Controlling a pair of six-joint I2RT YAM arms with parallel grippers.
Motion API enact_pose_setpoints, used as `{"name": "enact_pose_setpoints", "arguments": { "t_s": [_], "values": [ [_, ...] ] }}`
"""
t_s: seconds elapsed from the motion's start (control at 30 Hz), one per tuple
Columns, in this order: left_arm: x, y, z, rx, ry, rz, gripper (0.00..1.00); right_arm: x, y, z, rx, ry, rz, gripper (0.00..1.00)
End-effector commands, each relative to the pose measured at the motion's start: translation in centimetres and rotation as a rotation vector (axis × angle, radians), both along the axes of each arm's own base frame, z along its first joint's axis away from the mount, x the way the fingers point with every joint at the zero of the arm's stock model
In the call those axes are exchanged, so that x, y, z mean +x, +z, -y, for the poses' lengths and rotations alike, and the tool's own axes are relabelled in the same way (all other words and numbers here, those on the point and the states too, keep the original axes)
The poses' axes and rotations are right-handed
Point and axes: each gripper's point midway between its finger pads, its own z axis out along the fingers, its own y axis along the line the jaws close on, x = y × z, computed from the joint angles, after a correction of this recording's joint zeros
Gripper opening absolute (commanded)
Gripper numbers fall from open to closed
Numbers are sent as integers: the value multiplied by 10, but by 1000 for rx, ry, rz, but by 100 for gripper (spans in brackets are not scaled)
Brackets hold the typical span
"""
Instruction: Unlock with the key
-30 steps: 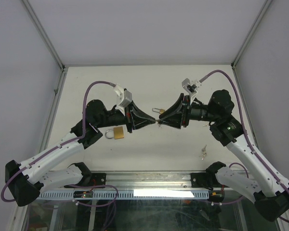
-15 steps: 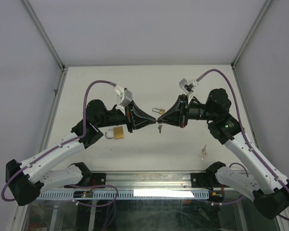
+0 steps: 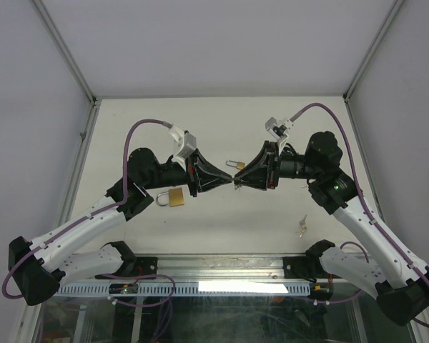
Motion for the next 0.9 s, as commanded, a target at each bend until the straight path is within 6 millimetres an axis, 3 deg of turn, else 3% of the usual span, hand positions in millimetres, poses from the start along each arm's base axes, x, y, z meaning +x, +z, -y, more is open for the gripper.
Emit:
{"name": "enact_pose_setpoints", "arguments": {
  "t_s": [0.0, 0.07, 0.1, 0.13, 0.5, 0.57, 0.63, 0.73, 0.87],
  "values": [
    [2, 35, -3, -89, 17, 53, 0, -6, 15, -1, 30, 25, 49, 25],
    [2, 35, -3, -92, 16, 54, 0, -7, 16, -2, 35, 30, 51, 14],
    [2, 36, -3, -95, 16, 55, 0, -7, 17, -2, 37, 31, 53, 2],
    [2, 36, -3, -95, 16, 55, 0, -8, 17, -2, 37, 32, 54, 0],
    [7, 30, -4, -80, 40, 25, 0, -8, 25, 6, 52, -23, 101, 0],
    [8, 21, -5, -50, 44, 31, 55, -7, 20, 7, 32, -26, 91, 0],
    [9, 6, -8, 11, 53, 62, 96, -6, 14, 10, -3, -31, 80, 0],
    [18, -20, -21, 127, 109, 85, 99, 0, -2, 17, -91, -60, 57, 0],
    [39, -65, -53, 321, 193, 83, 99, 6, -20, 26, -200, -99, -13, 0]
  ]
}}
